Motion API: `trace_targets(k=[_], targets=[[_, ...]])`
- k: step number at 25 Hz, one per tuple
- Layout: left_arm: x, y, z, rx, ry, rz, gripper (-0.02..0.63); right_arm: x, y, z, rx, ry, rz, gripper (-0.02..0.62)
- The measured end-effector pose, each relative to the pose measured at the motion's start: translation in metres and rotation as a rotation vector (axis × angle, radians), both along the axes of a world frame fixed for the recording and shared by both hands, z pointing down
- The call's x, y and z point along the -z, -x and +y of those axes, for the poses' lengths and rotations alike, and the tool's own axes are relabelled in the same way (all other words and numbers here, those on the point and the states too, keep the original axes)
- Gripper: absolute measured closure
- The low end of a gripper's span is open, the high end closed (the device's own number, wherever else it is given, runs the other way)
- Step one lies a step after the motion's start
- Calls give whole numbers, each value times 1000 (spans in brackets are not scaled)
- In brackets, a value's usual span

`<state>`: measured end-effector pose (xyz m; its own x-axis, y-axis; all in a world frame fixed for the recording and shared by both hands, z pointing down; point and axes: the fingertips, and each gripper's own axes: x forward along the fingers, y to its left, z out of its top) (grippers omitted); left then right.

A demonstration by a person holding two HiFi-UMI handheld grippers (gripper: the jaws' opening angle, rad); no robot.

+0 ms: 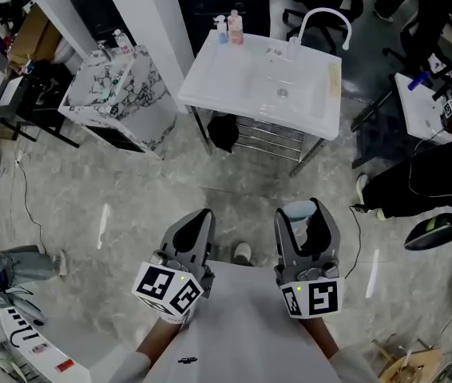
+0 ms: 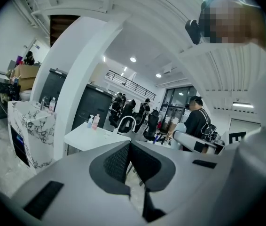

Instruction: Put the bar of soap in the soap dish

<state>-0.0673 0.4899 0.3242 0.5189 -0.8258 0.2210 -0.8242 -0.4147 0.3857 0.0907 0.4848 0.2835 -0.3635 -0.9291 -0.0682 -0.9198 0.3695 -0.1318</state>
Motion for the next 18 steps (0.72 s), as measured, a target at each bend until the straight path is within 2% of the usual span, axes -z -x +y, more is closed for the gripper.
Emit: trace_targets(k=[7,11,18], targets=[[-1,-1,0,7,21,11,606,-2,-1,-3,5,27,-15,324],[-8,6,-13,5,43,25,606,-3,6,-18,10,35,-5,324],[-9,10,-47,-15,33,61,606,-4,12,-43,-18,40,9,323]])
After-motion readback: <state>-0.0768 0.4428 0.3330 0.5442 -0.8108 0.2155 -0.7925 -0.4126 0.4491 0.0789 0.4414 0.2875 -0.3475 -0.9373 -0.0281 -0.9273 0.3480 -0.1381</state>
